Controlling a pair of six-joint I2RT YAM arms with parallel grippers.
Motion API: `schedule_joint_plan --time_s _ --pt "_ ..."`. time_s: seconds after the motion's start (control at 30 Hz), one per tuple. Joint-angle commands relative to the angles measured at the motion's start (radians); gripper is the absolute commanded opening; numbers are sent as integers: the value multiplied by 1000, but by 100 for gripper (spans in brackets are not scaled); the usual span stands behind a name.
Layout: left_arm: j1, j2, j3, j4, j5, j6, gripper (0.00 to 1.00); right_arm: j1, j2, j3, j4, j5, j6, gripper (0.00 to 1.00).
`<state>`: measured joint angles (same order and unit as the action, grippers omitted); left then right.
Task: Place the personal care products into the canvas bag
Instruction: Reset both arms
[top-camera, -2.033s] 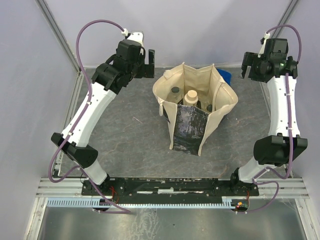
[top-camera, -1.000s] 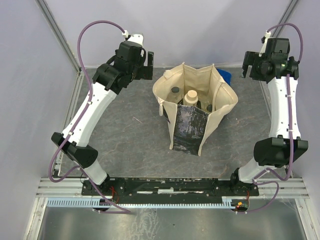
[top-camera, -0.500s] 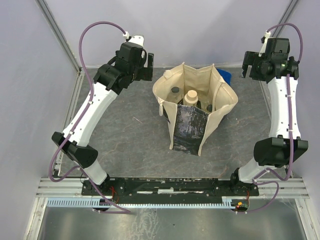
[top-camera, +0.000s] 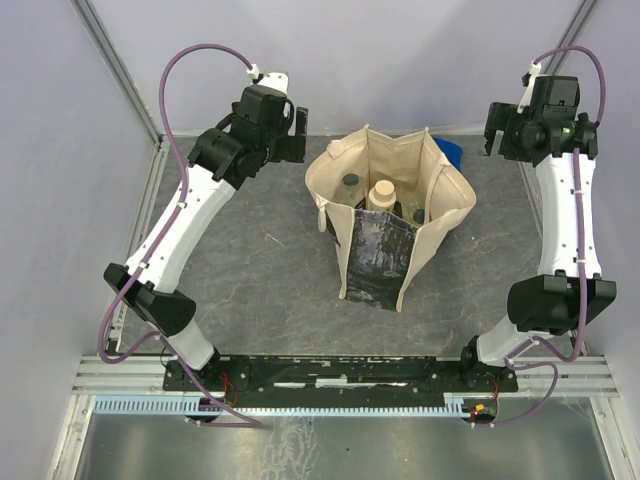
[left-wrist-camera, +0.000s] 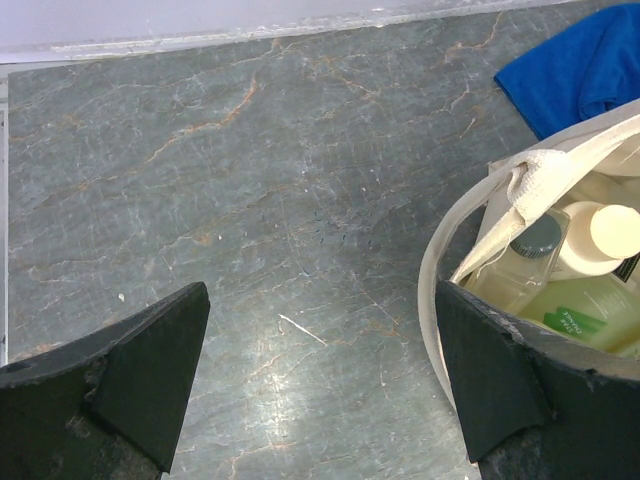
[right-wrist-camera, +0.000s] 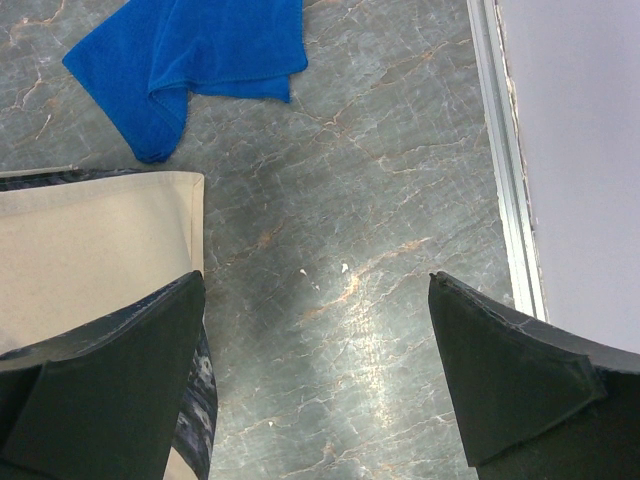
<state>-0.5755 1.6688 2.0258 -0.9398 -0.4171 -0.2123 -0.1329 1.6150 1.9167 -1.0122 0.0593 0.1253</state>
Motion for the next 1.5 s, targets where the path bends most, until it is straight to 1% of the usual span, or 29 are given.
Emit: schedule_joint_plan --time_s 0.0,1.47 --pt "3 -41 8 32 -16 39 100 -2 -20 12 23 -12 -11 100" --pt "3 -20 20 33 -21 57 100 -1 3 26 32 -24 -4 100"
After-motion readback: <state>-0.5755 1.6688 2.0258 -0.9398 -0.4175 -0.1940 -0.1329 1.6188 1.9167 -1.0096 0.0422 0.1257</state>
